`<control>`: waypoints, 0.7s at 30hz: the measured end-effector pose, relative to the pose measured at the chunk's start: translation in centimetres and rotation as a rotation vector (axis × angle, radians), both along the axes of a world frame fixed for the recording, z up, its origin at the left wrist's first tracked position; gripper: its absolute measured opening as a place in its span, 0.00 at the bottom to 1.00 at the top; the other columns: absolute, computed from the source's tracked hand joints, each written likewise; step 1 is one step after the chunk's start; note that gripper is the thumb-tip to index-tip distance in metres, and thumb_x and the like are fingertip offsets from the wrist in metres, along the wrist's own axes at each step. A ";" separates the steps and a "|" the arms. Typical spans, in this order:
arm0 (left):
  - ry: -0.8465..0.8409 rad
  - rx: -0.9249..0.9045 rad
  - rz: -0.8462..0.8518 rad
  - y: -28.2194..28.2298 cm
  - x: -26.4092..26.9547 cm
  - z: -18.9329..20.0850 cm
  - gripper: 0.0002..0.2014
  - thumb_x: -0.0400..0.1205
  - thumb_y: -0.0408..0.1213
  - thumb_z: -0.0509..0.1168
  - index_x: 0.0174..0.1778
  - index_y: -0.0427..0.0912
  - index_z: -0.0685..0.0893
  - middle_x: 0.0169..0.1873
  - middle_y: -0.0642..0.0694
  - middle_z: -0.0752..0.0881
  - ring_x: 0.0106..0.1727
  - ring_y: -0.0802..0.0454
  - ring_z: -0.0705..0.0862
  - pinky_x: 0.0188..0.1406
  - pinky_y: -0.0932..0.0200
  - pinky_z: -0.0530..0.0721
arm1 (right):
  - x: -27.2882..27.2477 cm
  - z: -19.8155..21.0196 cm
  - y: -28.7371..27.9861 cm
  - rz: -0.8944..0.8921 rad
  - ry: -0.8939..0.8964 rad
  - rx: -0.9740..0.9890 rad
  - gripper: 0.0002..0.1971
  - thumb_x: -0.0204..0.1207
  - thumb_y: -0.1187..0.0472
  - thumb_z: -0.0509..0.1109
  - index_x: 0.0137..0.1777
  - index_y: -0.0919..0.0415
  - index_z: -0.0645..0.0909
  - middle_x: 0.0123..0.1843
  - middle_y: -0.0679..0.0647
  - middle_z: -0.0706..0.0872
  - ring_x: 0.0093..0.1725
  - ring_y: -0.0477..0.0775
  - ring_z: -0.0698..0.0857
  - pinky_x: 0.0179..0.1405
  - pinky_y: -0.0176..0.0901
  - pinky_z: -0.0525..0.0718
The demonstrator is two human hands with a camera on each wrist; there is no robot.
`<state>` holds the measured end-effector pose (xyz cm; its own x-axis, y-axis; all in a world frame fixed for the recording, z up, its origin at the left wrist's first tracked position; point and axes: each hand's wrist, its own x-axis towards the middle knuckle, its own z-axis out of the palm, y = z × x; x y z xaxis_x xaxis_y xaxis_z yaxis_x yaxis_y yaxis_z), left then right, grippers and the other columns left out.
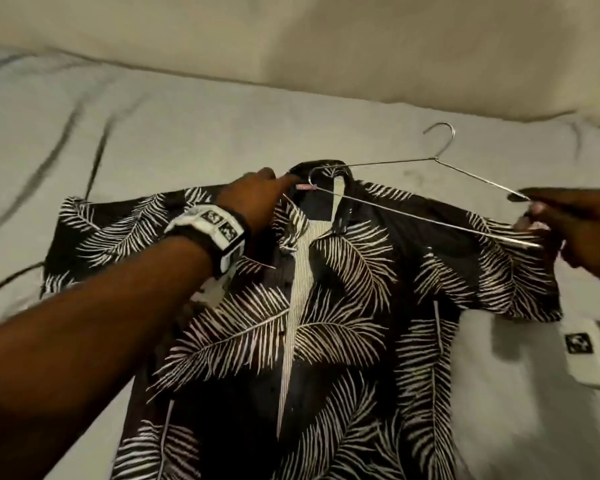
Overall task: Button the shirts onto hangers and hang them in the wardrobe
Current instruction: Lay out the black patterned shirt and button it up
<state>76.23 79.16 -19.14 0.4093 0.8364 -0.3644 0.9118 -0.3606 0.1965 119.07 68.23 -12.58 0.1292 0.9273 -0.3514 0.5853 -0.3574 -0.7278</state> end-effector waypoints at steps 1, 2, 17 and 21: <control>0.047 -0.002 -0.027 0.8 0.1 -0.7 0.28 0.85 0.47 0.63 0.83 0.61 0.67 0.65 0.36 0.78 0.66 0.30 0.80 0.63 0.40 0.81 | -1.2 0.2 -0.1 0.019 -0.113 -0.038 0.30 0.59 0.21 0.68 0.56 0.36 0.89 0.42 0.53 0.92 0.19 0.51 0.80 0.14 0.32 0.74; 0.088 0.004 -0.044 1.4 0.2 -1.0 0.25 0.86 0.49 0.62 0.82 0.62 0.70 0.64 0.36 0.78 0.65 0.30 0.80 0.59 0.42 0.81 | -2.5 0.1 1.0 0.057 -0.148 0.022 0.23 0.66 0.27 0.70 0.55 0.36 0.89 0.42 0.52 0.92 0.19 0.52 0.81 0.15 0.35 0.78; -0.618 -0.379 0.370 4.5 -2.9 -1.2 0.24 0.75 0.17 0.73 0.58 0.49 0.83 0.44 0.44 0.85 0.42 0.50 0.85 0.48 0.46 0.89 | -12.3 -6.0 8.2 0.182 0.008 -0.059 0.08 0.86 0.60 0.66 0.50 0.57 0.87 0.37 0.52 0.91 0.32 0.69 0.84 0.30 0.53 0.83; -0.896 -0.487 0.647 3.5 -4.7 -2.9 0.27 0.81 0.16 0.66 0.72 0.45 0.78 0.41 0.45 0.82 0.36 0.53 0.83 0.33 0.57 0.84 | -13.4 -7.3 9.0 0.196 0.027 -0.067 0.08 0.86 0.61 0.66 0.50 0.57 0.87 0.36 0.55 0.91 0.28 0.66 0.82 0.28 0.49 0.80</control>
